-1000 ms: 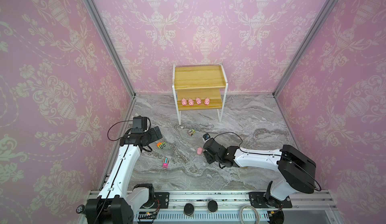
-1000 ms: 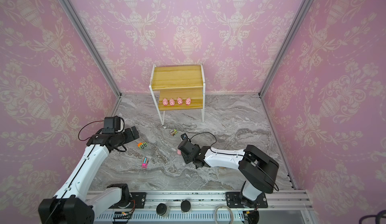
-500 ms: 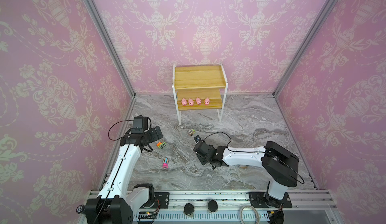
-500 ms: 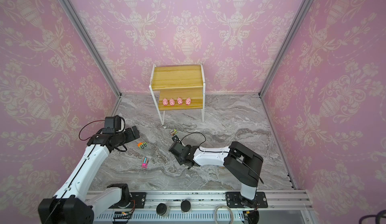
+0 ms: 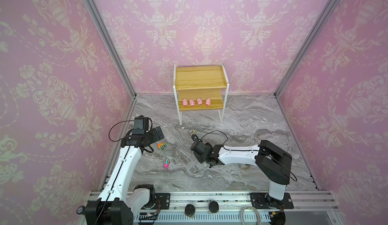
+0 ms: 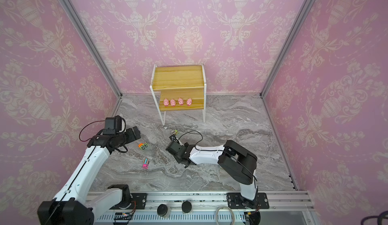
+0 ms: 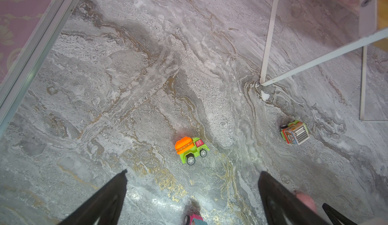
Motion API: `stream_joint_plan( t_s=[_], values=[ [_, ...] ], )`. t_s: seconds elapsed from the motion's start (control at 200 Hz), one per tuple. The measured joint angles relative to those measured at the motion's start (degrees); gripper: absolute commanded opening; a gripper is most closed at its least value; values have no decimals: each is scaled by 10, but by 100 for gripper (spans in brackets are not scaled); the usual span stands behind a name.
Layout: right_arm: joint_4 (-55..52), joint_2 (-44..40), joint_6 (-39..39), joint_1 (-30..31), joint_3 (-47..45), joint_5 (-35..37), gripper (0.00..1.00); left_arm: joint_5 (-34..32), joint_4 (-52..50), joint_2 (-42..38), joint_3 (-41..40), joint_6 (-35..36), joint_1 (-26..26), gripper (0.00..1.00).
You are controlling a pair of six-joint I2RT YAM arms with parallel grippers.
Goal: Organize plastic toys on shelves
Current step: Rotate the plastic toy at the center of the table.
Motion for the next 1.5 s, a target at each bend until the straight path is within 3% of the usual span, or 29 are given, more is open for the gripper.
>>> stream_joint_plan(
  t_s=[0.746,1.206,1.501],
  values=[
    [34,28,-35,-68,55,-30,69,0,1,0,0,2,-3,99],
    [313,-115,-51,-68,-210,-126,72,13,5,-12,0,14,-9,99],
    [432,-116,-66,-68,-292,-153,68,38,20,-49,-13,29,-14,99]
  ],
)
